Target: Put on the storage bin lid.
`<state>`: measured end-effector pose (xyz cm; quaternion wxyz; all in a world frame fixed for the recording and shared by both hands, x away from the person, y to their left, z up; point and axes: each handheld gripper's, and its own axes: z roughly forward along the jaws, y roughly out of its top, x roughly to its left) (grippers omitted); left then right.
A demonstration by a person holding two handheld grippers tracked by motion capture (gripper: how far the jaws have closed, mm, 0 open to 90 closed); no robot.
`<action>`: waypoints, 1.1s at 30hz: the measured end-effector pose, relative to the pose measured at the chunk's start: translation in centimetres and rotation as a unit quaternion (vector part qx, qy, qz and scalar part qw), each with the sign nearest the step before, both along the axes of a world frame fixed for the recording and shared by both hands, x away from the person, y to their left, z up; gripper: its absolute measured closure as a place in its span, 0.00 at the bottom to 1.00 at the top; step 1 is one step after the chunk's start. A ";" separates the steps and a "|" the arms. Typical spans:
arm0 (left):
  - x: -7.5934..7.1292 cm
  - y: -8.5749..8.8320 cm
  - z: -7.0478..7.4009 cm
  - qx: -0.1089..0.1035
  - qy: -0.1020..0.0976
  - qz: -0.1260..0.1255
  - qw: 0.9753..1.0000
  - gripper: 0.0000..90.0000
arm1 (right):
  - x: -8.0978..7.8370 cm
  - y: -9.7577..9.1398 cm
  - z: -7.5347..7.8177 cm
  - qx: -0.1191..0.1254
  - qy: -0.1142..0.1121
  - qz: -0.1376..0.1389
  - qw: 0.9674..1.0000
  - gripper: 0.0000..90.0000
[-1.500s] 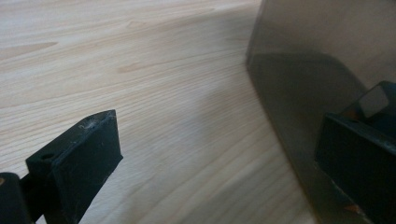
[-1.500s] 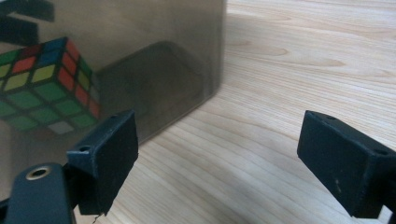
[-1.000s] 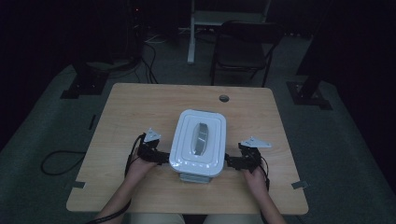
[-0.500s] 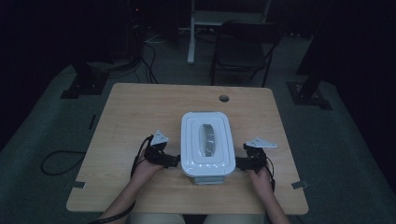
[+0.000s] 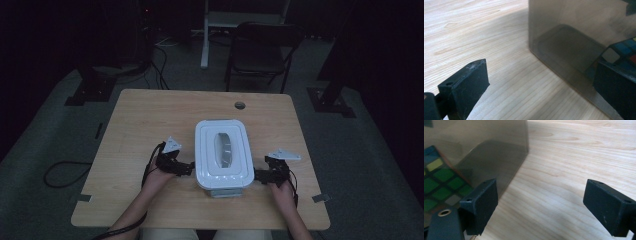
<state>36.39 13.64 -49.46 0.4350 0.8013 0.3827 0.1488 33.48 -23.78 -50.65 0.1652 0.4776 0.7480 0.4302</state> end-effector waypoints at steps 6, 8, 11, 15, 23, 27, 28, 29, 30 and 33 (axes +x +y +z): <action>-0.1 0.0 0.2 -0.003 0.000 0.000 1.000 0.02 | -0.5 0.7 -0.3 0.001 0.001 0.020 1.000 0.14; -0.2 -0.1 0.2 -0.002 -0.002 -0.002 1.000 0.02 | -0.7 0.9 -0.4 -0.004 0.000 0.020 1.000 0.14; -0.3 0.0 0.3 0.002 -0.004 -0.004 1.000 0.02 | -0.8 1.0 -0.4 -0.004 0.000 0.020 1.000 0.14; -0.4 0.2 0.3 0.003 -0.004 -0.005 1.000 0.02 | -1.0 1.1 -0.5 -0.002 0.001 0.021 1.000 0.14; -0.4 1.0 0.1 0.009 -0.009 0.002 1.000 0.02 | -0.7 1.2 -0.8 -0.013 0.005 0.031 0.999 0.14; -0.4 1.4 0.1 0.012 -0.008 0.007 1.000 0.02 | -0.4 0.9 -0.8 -0.014 0.002 0.017 1.000 0.14; -0.4 1.5 0.0 0.013 -0.009 0.010 1.000 0.02 | -0.4 0.8 -0.8 -0.015 0.002 0.014 1.000 0.14; -0.4 1.6 0.0 0.016 -0.008 0.011 1.000 0.02 | -0.4 0.7 -0.8 -0.017 0.001 0.012 1.000 0.14; -0.4 1.7 0.0 0.016 -0.010 0.013 1.000 0.02 | -0.4 0.6 -0.8 -0.017 0.000 0.011 1.000 0.14; -0.5 2.1 0.0 0.012 -0.008 0.017 1.000 0.02 | -0.3 0.4 -0.7 -0.018 -0.001 0.007 1.000 0.14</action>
